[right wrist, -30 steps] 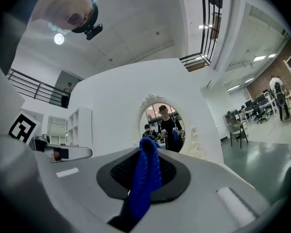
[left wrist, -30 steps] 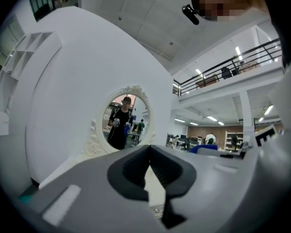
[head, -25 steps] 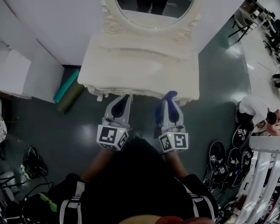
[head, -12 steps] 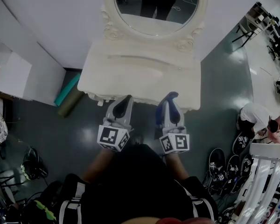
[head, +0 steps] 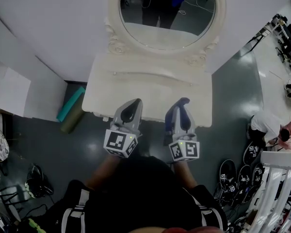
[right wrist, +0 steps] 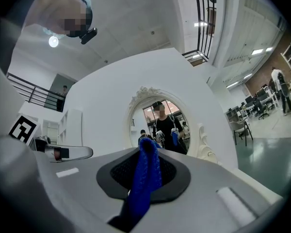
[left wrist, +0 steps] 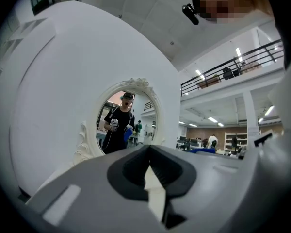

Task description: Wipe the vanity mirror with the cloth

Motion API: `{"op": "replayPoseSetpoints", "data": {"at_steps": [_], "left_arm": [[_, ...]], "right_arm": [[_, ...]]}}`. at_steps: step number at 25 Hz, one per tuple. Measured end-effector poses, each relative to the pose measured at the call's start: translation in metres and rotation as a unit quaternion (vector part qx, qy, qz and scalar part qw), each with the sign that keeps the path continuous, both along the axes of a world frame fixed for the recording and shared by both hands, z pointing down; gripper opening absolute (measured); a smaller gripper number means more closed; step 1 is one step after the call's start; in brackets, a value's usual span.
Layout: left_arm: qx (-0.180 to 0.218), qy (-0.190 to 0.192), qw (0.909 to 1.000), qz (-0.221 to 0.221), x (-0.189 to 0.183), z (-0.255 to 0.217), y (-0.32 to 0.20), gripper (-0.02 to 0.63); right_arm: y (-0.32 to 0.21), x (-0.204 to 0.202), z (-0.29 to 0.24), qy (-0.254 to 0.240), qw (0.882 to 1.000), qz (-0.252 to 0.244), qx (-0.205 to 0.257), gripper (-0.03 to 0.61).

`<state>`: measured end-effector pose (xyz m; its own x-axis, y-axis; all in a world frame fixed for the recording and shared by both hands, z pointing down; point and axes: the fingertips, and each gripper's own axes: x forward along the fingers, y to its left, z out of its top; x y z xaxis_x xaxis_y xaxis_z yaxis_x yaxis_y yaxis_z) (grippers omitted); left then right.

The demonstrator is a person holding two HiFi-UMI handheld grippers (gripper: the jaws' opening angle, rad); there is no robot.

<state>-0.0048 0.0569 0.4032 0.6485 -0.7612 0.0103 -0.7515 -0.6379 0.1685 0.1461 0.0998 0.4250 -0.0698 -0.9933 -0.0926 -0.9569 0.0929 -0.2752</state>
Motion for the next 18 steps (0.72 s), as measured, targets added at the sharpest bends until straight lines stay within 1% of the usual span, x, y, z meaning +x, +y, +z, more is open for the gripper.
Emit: {"op": "replayPoseSetpoints", "data": {"at_steps": [7, 11, 18], "left_arm": [[0.008, 0.004, 0.9996, 0.029, -0.011, -0.013, -0.067, 0.009], [0.006, 0.011, 0.9986, 0.051, -0.011, -0.018, -0.092, 0.009], [0.013, 0.014, 0.9977, 0.065, 0.0, -0.029, -0.125, 0.009]], "right_arm": [[-0.059, -0.011, -0.012, 0.003, 0.999, 0.033, 0.006, 0.037], [-0.084, -0.012, -0.015, 0.002, 0.999, 0.051, 0.011, 0.037], [-0.117, 0.009, -0.022, 0.001, 0.997, 0.077, 0.018, 0.037]]}}
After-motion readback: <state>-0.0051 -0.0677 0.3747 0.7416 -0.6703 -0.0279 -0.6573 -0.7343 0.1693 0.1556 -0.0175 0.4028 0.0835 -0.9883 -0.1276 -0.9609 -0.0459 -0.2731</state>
